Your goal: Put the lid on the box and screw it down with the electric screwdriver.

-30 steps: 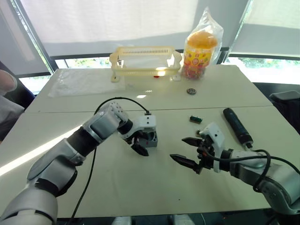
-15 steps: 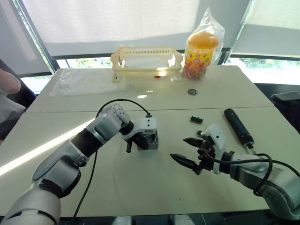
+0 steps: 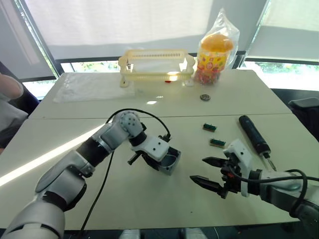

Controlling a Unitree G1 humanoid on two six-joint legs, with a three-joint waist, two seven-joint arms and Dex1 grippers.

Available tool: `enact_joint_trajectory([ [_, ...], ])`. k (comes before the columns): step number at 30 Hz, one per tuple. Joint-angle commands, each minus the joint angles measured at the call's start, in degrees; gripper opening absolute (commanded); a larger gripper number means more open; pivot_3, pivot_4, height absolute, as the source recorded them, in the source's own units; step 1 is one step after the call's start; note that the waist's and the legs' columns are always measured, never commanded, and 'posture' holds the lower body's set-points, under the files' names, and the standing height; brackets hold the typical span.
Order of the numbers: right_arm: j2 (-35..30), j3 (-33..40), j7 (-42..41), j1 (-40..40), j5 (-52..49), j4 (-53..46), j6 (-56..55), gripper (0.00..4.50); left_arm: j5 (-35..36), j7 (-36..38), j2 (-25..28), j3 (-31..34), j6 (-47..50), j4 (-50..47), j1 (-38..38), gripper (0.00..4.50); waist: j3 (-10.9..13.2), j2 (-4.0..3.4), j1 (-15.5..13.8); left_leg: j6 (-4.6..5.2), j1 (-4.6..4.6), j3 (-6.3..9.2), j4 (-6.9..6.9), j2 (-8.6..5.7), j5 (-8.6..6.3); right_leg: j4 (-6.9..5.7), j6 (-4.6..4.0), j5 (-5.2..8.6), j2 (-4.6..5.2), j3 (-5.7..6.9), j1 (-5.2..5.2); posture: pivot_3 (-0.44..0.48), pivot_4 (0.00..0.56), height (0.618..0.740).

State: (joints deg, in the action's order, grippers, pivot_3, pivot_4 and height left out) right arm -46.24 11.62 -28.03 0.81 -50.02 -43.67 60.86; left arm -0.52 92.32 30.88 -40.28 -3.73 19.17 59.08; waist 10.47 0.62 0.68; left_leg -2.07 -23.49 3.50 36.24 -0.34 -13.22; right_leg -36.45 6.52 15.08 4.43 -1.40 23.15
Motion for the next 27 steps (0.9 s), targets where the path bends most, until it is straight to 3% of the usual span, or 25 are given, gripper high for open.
enact_joint_trajectory([
  [1,-0.7,1.6,0.1,0.1,-1.2,-2.1,-0.6,4.5,0.4,0.2,-0.2,-0.2,-2.7,0.8,1.5,0.05,0.0,0.0,0.2,0.01,0.01,0.0,-0.01,0.01,-0.01,-0.01,0.0,0.0,-0.01,0.0,0.01,0.0,0.15,0.74],
  [5,1.0,4.3,4.4,-3.7,-2.7,-5.8,0.3,4.5,2.0,0.2,-2.4,-8.8,-11.0,8.6,7.4,0.05,0.0,0.02,-0.4,0.03,0.0,0.09,0.01,0.0,-0.02,-0.09,0.01,0.0,-0.03,0.07,0.01,0.0,0.15,0.74],
  [14,1.8,4.8,9.1,-5.8,-5.1,-7.6,-0.5,4.5,4.9,0.2,-4.2,-14.9,-15.6,15.5,11.7,0.05,0.0,0.04,0.0,0.04,0.0,0.05,0.06,0.0,-0.03,-0.08,0.01,0.01,-0.01,0.02,-0.01,0.0,0.15,0.74],
  [18,2.0,4.2,10.1,-5.6,-5.3,-7.5,-0.7,4.5,6.3,0.2,-4.1,-15.3,-16.3,16.0,12.4,1.75,0.0,0.04,0.0,0.05,0.0,0.05,0.07,0.0,-0.03,-0.08,0.02,0.01,-0.01,0.02,-0.01,0.0,0.15,0.74],
  [23,1.8,3.6,10.1,-4.8,-5.6,-7.0,-1.1,4.5,7.3,0.2,-2.5,-11.1,-13.6,13.5,12.7,4.29,0.0,0.05,0.0,0.05,0.0,0.05,0.07,0.0,-0.03,-0.08,0.01,0.01,-0.01,0.02,-0.01,0.0,0.15,0.74],
  [27,1.3,4.9,9.7,-3.5,-7.6,-6.5,-1.2,4.5,14.7,0.2,4.0,-4.4,-1.8,3.7,14.3,4.29,0.1,0.07,0.2,0.05,-0.01,0.06,0.04,0.03,-0.03,-0.12,0.02,0.01,-0.02,0.02,0.04,0.0,0.15,0.74],
])
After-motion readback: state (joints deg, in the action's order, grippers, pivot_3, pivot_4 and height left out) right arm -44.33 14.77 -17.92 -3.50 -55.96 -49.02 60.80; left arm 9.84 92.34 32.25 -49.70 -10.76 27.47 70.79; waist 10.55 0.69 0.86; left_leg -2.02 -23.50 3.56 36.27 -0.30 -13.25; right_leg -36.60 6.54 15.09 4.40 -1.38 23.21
